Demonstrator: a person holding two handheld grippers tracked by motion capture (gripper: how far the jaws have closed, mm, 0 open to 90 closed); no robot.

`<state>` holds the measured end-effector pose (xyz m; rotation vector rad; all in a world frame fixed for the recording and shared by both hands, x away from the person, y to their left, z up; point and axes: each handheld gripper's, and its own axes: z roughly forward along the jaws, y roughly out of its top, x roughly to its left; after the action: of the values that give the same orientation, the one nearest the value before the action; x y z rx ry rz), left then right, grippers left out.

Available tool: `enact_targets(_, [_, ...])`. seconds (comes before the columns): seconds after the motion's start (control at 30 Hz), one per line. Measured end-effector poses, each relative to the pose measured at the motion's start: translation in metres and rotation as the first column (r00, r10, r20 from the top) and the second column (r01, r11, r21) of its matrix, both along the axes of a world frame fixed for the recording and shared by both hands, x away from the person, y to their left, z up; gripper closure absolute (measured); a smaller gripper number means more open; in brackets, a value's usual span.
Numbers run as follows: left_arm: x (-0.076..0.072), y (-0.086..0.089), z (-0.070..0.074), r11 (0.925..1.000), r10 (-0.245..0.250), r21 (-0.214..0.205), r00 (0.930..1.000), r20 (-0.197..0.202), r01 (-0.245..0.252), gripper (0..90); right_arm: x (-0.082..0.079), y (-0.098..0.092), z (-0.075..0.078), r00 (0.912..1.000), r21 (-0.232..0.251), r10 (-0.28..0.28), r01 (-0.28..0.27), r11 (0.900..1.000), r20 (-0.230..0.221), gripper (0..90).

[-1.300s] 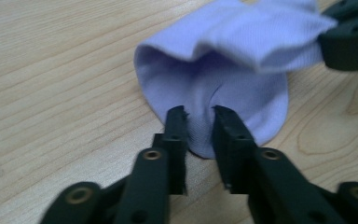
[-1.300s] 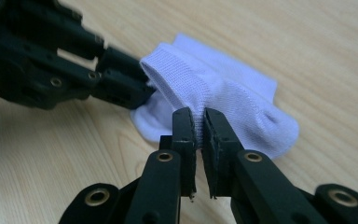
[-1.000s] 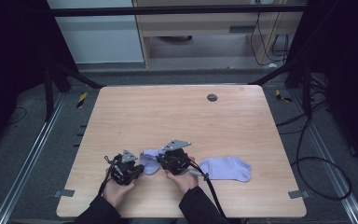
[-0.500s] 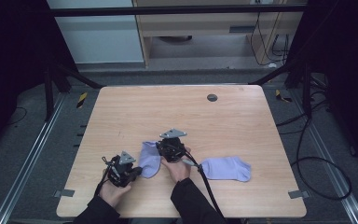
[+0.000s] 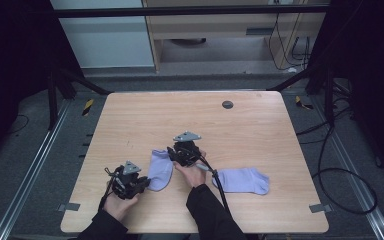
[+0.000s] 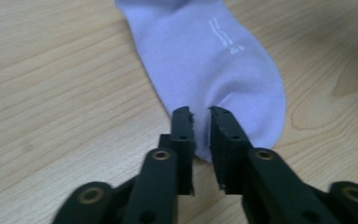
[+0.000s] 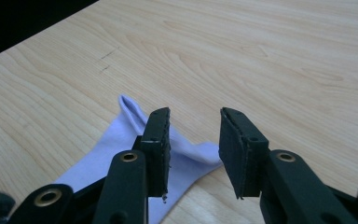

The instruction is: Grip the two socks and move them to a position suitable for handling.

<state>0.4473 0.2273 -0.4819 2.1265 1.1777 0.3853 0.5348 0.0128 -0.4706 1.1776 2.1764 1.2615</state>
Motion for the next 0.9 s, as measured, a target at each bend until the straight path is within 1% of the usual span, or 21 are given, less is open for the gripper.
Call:
enact_targets(0.07, [-0.002, 0.003, 0.003, 0.9995, 0.024, -0.020, 0.9996, 0.016, -0.024, 70.5, 0.002, -0.005, 0.002, 1.0000, -0.011, 0.001, -0.001, 0.9999, 0.004, 62.3])
enact_targets(0.13, [-0.004, 0.006, 0.005, 0.9984, 0.045, -0.036, 0.9986, 0.026, -0.044, 66.6, 0.004, -0.009, 0.002, 1.0000, -0.022, 0.001, -0.001, 0.9998, 0.002, 61.9])
enact_targets(0.2, [-0.006, 0.007, 0.006, 0.9967, 0.067, -0.047, 0.9975, 0.021, -0.066, 61.5, 0.006, -0.012, 0.001, 0.9999, -0.024, 0.009, -0.009, 0.9997, -0.009, 62.0])
enact_targets(0.23, [-0.006, 0.006, 0.005, 0.9960, 0.077, -0.048, 0.9969, 0.018, -0.076, 60.6, 0.007, -0.012, 0.000, 0.9998, -0.029, 0.011, -0.012, 0.9995, -0.017, 61.9])
enact_targets(0.3, [-0.007, 0.003, 0.003, 0.9957, 0.085, -0.039, 0.9964, 0.009, -0.084, 58.0, 0.011, -0.011, -0.004, 0.9992, -0.050, 0.024, -0.026, 0.9984, -0.032, 61.8])
enact_targets(0.4, [-0.006, -0.001, 0.000, 0.9953, 0.093, -0.027, 0.9957, -0.002, -0.093, 58.1, 0.016, -0.008, -0.013, 0.9980, -0.071, 0.029, -0.033, 0.9969, -0.055, 61.2])
enact_targets(0.47, [-0.005, -0.004, -0.003, 0.9952, 0.096, -0.017, 0.9953, -0.011, -0.097, 58.3, 0.021, -0.006, -0.018, 0.9973, -0.068, 0.021, -0.025, 0.9974, -0.071, 61.5])
enact_targets(0.57, [-0.004, -0.007, -0.005, 0.9952, 0.098, -0.001, 0.9951, -0.015, -0.098, 58.4, 0.027, -0.004, -0.025, 0.9969, -0.065, 0.012, -0.017, 0.9978, -0.078, 62.1])
enact_targets(0.67, [-0.004, -0.009, -0.006, 0.9951, 0.098, 0.009, 0.9950, -0.016, -0.098, 59.0, 0.031, -0.001, -0.030, 0.9973, -0.081, 0.013, -0.019, 0.9966, -0.073, 62.4])
enact_targets(0.7, [-0.003, -0.009, -0.006, 0.9949, 0.100, 0.013, 0.9949, -0.013, -0.100, 59.3, 0.032, 0.000, -0.031, 0.9972, -0.079, 0.012, -0.018, 0.9968, -0.074, 62.5])
enact_targets(0.8, [-0.003, -0.010, -0.007, 0.9943, 0.105, 0.020, 0.9944, -0.017, -0.104, 60.8, 0.033, 0.004, -0.033, 0.9969, -0.084, 0.016, -0.022, 0.9963, -0.077, 65.3])
enact_targets(0.83, [-0.003, -0.010, -0.008, 0.9942, 0.105, 0.025, 0.9943, -0.020, -0.104, 61.3, 0.033, 0.005, -0.034, 0.9971, -0.092, 0.020, -0.027, 0.9953, -0.074, 67.0])
enact_targets(0.87, [-0.002, -0.010, -0.008, 0.9941, 0.106, 0.026, 0.9942, -0.019, -0.106, 62.0, 0.032, 0.007, -0.035, 0.9970, -0.116, 0.024, -0.032, 0.9928, -0.074, 68.2])
enact_targets(0.9, [-0.002, -0.011, -0.008, 0.9938, 0.108, 0.030, 0.9940, -0.018, -0.107, 62.7, 0.032, 0.007, -0.035, 0.9976, -0.124, 0.029, -0.036, 0.9916, -0.063, 70.0])
